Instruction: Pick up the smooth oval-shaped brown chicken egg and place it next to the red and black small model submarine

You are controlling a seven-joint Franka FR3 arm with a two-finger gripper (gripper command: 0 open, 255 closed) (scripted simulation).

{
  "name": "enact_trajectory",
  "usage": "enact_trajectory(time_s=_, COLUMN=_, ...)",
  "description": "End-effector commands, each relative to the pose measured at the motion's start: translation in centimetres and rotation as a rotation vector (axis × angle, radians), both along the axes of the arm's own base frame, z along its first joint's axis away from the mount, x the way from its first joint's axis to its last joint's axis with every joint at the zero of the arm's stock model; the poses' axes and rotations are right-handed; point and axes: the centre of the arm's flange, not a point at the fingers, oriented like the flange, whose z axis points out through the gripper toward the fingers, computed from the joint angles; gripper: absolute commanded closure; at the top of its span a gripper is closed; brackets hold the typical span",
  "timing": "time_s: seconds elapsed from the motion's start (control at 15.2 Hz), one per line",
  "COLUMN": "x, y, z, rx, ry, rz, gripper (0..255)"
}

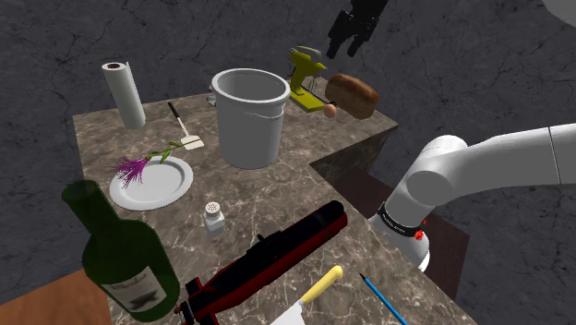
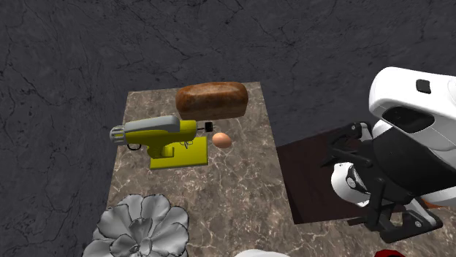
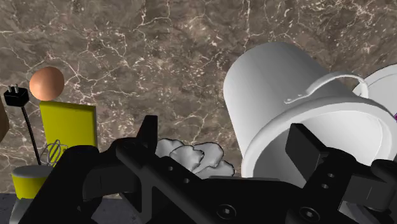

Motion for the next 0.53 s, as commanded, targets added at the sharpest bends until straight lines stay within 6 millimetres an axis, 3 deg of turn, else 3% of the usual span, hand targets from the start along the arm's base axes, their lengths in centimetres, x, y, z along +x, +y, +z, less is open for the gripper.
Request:
enact_trajectory(time_s=0.0, x=0.0, y=0.0, z=0.0, rx=0.0, ry=0.0, rz=0.0, gripper=0)
enact_trajectory(time_s=0.46, x=2.8, y=-4.9, z=-6.7, rx=-0.04, ry=-0.006, rz=-0.044, gripper=0)
